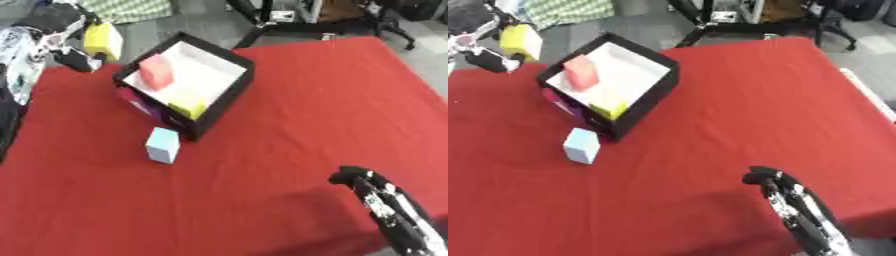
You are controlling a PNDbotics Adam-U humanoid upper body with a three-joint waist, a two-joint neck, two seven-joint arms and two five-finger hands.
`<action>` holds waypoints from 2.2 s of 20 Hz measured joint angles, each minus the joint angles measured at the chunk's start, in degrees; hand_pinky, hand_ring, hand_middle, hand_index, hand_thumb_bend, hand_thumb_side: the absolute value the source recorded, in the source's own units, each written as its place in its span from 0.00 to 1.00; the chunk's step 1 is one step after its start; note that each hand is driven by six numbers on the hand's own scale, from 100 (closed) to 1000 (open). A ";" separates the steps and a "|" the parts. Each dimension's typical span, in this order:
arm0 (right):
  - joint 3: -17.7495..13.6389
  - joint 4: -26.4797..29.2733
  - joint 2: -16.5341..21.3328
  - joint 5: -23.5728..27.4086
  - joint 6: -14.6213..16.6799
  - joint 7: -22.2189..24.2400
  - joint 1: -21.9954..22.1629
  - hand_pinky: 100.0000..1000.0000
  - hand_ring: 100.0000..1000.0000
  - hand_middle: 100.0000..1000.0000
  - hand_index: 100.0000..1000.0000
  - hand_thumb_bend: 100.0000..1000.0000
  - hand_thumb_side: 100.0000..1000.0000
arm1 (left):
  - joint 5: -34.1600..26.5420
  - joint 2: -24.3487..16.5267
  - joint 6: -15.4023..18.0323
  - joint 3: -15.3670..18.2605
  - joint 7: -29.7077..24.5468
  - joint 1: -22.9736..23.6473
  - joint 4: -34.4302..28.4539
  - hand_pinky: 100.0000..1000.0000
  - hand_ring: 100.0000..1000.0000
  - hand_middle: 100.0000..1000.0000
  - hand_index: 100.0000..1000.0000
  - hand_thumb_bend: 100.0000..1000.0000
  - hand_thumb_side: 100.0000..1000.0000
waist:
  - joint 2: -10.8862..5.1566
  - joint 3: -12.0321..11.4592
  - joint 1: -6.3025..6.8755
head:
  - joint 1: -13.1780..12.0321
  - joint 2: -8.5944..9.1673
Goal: Pick up objects on the table and place them in the box.
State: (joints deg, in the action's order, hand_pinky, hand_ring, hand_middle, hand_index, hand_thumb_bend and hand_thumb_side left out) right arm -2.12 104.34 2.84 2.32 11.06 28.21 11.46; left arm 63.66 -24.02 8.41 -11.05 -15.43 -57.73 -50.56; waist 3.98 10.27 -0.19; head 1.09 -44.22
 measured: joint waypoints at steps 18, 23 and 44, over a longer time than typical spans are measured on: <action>0.06 -0.07 0.00 0.01 -0.09 0.11 -0.13 1.00 0.78 0.68 0.79 0.00 0.58 | 9.55 5.33 0.40 -3.02 2.51 1.16 0.94 0.79 0.78 0.86 1.00 0.69 1.00 | 0.00 0.36 -0.10 | 0.02 0.00; 0.02 -0.18 0.00 0.01 -0.07 0.06 -0.10 1.00 0.78 0.68 0.79 0.00 0.59 | 4.47 2.53 2.96 -3.40 2.42 1.35 -3.83 0.79 0.76 0.81 1.00 0.56 0.95 | 0.00 0.05 -0.10 | 0.34 0.00; -0.34 -0.32 0.47 -0.51 0.04 -0.50 0.14 1.00 0.78 0.68 0.79 0.00 0.59 | -17.82 -20.41 8.56 -20.16 -31.73 15.39 -39.52 0.77 0.76 0.78 0.96 0.66 0.88 | 0.00 -0.80 -0.08 | 1.96 0.00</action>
State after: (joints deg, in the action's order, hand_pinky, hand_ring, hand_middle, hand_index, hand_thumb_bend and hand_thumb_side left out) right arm -2.46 104.03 3.31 1.81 11.10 27.71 11.59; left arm 45.84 -44.43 16.97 -31.21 -47.16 -42.34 -90.08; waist 3.98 9.47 -0.28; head 3.05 -44.22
